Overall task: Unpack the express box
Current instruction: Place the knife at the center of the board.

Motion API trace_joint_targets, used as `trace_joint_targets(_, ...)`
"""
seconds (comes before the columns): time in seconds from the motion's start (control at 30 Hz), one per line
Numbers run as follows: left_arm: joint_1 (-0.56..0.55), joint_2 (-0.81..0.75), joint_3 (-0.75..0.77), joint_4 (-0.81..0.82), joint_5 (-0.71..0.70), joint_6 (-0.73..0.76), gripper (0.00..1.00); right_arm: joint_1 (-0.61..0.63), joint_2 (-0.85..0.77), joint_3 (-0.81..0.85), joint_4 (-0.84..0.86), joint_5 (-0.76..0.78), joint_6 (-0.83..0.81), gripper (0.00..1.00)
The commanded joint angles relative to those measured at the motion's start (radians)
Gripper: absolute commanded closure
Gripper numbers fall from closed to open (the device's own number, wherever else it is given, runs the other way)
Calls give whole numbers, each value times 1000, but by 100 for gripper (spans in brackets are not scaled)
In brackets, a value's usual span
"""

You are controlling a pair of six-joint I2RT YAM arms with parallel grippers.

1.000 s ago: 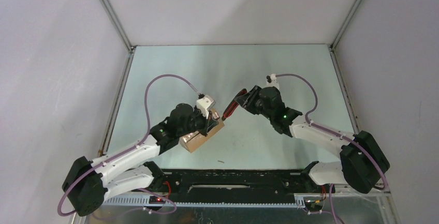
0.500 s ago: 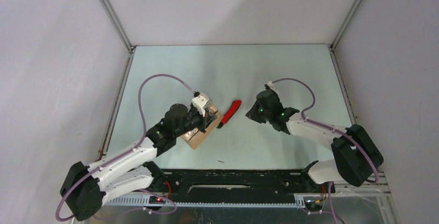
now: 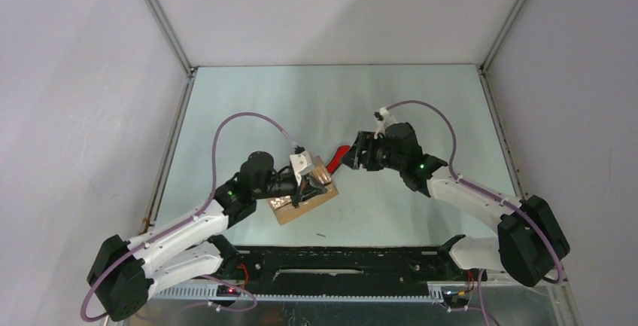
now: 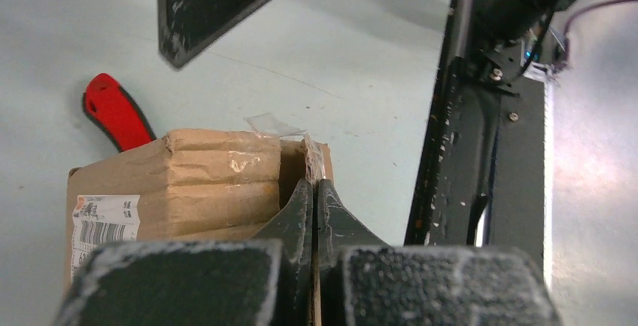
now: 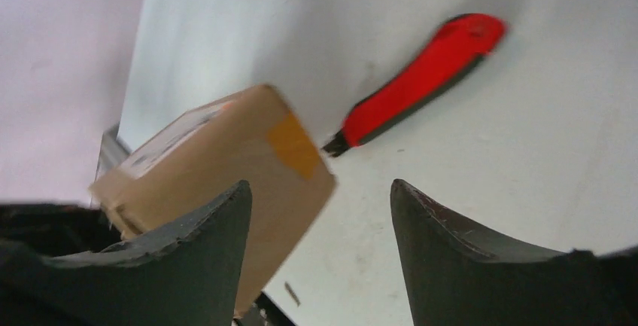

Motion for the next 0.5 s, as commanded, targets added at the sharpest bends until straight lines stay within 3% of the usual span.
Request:
trace_joint_targets(0.0, -8, 5, 10, 19, 113, 65, 100, 81, 5, 45, 85, -154, -146, 29)
trace_joint_targets(0.27, -27, 4, 7, 15, 121, 71, 100, 161, -35, 4, 121, -107, -159, 25)
trace_joint_targets(0.47, -28, -9, -2, 20, 125, 66, 100, 146, -137, -59, 111, -32, -153, 23)
